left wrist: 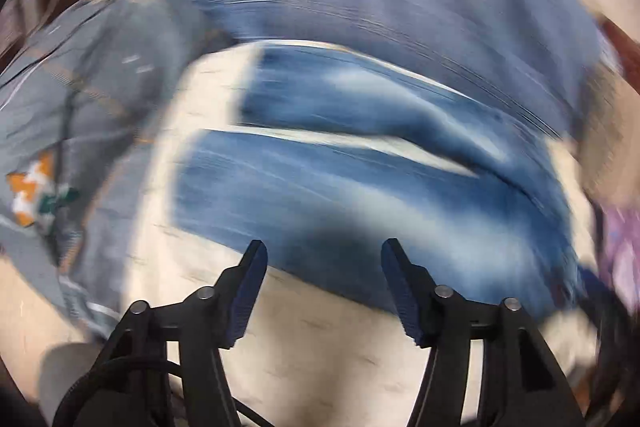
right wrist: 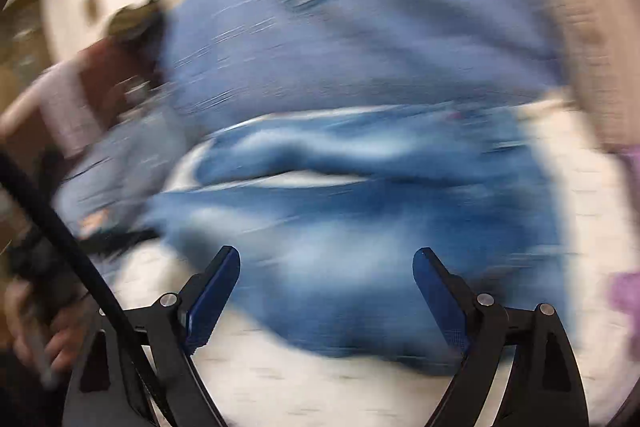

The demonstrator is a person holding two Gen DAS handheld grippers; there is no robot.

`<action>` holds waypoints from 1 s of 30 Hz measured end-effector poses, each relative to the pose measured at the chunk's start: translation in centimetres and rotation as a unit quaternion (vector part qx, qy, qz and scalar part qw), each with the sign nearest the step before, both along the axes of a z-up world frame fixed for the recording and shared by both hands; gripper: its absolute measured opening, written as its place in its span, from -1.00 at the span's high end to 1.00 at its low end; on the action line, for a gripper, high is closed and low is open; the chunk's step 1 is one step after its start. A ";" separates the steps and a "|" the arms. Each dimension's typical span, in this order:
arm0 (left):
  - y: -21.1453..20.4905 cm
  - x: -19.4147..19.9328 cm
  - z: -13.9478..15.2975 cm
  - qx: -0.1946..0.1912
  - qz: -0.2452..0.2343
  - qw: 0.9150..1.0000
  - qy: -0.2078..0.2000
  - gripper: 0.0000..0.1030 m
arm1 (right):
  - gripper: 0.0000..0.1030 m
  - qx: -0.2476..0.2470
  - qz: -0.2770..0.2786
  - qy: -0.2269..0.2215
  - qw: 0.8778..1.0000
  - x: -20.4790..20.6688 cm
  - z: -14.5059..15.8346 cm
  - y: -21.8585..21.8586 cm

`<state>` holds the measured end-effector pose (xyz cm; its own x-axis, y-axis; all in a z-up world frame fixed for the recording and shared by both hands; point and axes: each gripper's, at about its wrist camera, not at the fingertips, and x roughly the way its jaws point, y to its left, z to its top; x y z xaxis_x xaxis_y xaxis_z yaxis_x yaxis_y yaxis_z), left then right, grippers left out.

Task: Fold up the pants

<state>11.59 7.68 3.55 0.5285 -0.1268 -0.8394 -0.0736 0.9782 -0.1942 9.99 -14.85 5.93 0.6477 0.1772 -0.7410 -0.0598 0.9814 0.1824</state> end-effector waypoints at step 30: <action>5.1 -0.5 -7.5 -0.011 0.090 0.993 0.075 0.78 | 0.97 -0.054 0.108 0.145 0.982 1.5 -12.4 9.7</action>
